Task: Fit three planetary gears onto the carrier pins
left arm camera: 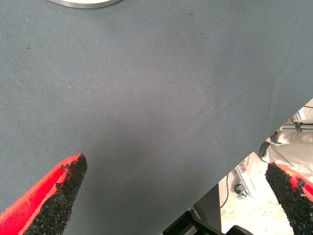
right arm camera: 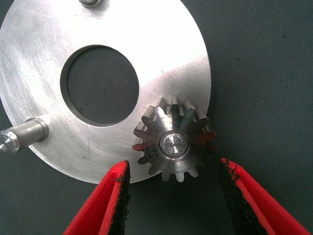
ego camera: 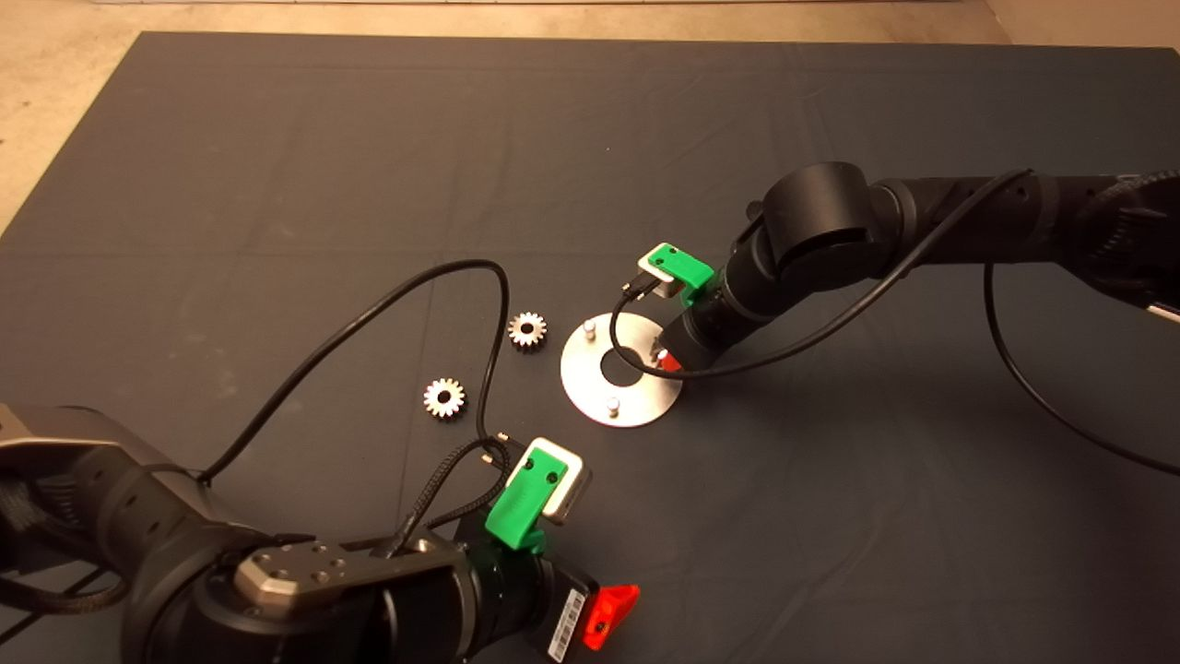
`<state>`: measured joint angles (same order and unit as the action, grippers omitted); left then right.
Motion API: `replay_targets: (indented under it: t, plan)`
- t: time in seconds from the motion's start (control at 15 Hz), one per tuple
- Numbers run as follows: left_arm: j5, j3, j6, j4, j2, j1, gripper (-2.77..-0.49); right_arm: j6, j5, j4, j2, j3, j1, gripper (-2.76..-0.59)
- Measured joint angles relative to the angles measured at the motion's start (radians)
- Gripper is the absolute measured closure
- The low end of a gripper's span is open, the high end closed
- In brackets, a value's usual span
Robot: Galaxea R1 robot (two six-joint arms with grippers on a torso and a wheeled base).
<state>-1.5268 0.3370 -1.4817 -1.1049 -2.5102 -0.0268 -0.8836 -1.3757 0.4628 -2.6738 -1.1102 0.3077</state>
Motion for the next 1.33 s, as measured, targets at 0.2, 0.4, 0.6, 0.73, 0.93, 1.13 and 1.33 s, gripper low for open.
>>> replay_targets:
  t: [0.2, 0.4, 0.6, 0.73, 0.93, 1.13, 1.33]
  plan:
    - [0.0, 0.0, 0.0, 0.0, 0.0, 0.0, -2.64, 0.0, 0.0, 0.0, 0.0, 0.0, 0.0, -1.48]
    - [0.0, 0.0, 0.0, 0.0, 0.0, 0.0, -2.64, 0.0, 0.0, 0.0, 0.0, 0.0, 0.0, -1.68]
    - [0.0, 0.0, 0.0, 0.0, 0.005, 0.0, -2.64, 0.0, -0.004, -0.008, 0.003, 0.004, 0.0, -1.74]
    - [0.0, 0.0, 0.0, -0.001, 0.006, 0.0, -2.64, 0.0, -0.008, -0.015, 0.024, 0.062, 0.0, -1.88]
    - [0.0, 0.0, 0.0, -0.001, 0.006, 0.0, -2.64, -0.002, -0.003, -0.046, 0.134, 0.218, 0.015, -1.89]
    - [0.0, 0.0, 0.0, -0.001, 0.008, 0.0, -2.64, -0.005, -0.012, -0.068, 0.318, 0.375, 0.075, -1.89]
    - [0.0, 0.0, 0.0, 0.001, 0.009, 0.0, -2.64, -0.005, -0.002, -0.097, 0.502, 0.54, 0.08, -2.02]
